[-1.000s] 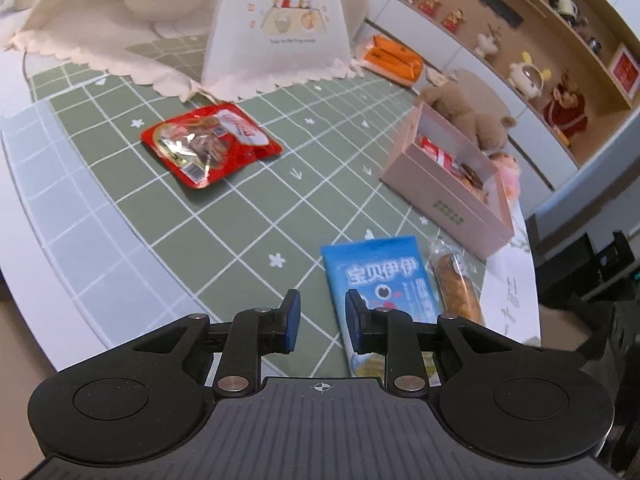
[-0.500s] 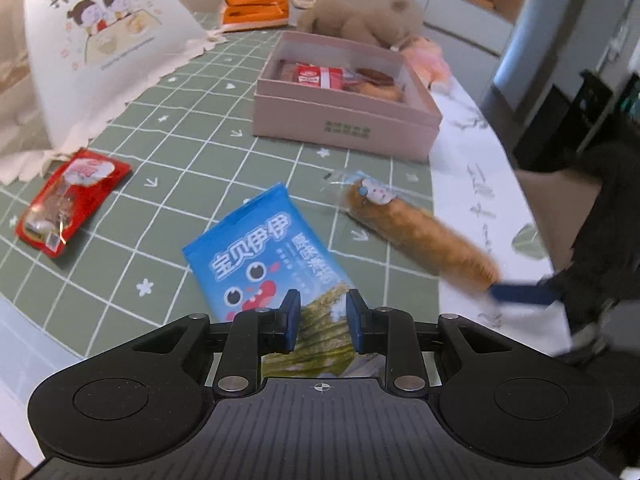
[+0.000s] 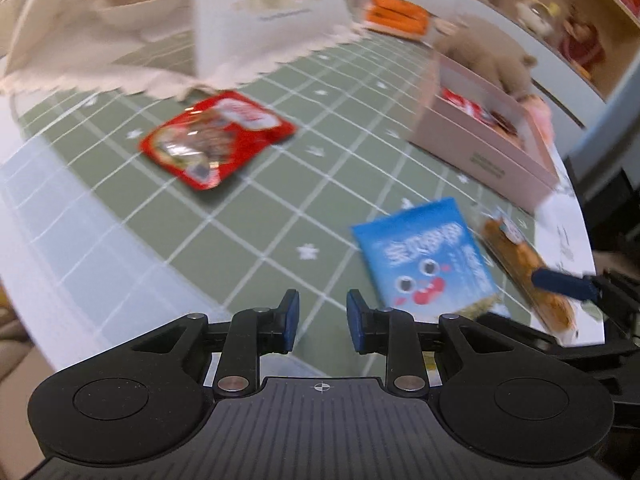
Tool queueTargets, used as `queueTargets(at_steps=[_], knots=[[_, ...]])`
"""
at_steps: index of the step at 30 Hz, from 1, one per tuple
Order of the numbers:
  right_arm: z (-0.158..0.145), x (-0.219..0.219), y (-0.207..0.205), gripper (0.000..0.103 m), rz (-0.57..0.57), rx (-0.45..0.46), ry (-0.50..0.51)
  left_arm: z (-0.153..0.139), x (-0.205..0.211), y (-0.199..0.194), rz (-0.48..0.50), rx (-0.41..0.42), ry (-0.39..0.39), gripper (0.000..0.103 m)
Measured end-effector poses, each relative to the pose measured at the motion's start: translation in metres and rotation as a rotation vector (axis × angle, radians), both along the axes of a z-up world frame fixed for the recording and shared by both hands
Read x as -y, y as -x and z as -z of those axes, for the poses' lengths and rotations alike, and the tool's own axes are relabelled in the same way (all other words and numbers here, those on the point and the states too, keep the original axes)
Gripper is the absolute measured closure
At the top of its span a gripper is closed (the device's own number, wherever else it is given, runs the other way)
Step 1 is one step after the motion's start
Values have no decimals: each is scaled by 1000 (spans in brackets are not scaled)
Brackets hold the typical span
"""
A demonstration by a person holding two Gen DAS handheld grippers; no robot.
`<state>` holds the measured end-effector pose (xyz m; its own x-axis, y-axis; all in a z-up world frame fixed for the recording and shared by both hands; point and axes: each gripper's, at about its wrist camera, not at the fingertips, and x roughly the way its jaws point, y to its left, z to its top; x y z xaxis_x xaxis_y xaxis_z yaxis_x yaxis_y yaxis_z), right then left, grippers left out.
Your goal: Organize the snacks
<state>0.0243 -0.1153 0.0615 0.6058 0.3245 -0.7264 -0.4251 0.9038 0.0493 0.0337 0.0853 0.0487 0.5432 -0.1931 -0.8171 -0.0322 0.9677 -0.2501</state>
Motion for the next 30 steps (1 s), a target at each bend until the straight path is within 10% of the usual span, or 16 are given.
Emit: queueTargets(at_steps=[10,13,14,18,25,30], knots=[[43,-63,-17,19,-91,-50,158,6,-17,6,-44,-29,92,74],[37,-45,-14,29,-100,-69,129,5,-12,0,-12,-31,92,74],[32,-35,-12,61,-86,-59,115,4,-9,-2,4,-30,91,74],[1,16,-8,76,-1,-42,7,3,15,-14,91,-19,109,74],[3,78,-5,76,201,-57,41,7,72,-34,230,-28,113,74],[0,98,11,31,252,-43,6,7,107,-46,304,-12,102,74]])
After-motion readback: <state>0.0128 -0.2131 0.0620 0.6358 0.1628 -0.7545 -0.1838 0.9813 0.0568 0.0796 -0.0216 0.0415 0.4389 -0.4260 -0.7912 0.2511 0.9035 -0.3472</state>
